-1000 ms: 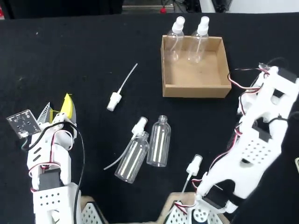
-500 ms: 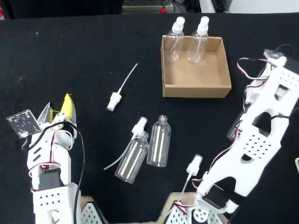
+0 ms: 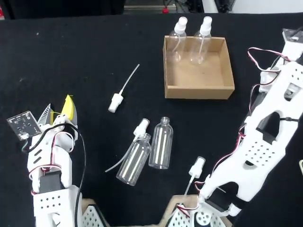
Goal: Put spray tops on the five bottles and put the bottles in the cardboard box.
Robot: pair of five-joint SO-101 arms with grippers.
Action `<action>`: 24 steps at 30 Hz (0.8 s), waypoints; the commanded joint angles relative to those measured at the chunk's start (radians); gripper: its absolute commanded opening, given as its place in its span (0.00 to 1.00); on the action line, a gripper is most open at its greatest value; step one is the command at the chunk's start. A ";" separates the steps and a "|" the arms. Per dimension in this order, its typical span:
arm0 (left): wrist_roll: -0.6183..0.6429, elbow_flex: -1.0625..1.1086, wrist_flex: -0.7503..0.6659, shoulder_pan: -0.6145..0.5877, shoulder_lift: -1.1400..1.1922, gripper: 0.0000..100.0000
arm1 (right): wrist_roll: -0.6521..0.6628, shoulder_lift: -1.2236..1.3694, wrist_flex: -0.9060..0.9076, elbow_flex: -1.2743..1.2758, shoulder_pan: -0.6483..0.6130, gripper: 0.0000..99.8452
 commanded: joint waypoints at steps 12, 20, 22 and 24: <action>-0.006 0.024 -0.021 0.012 -0.011 0.20 | -0.054 -0.392 0.034 0.257 0.043 0.06; -0.006 0.024 -0.021 0.012 -0.011 0.20 | -0.009 -0.720 -0.292 0.746 0.060 0.06; -0.006 0.024 -0.021 0.012 -0.011 0.20 | -0.015 -0.782 -0.500 0.940 0.064 0.06; -0.006 0.024 -0.021 0.012 -0.011 0.20 | -0.012 -0.831 -0.709 1.129 0.064 0.06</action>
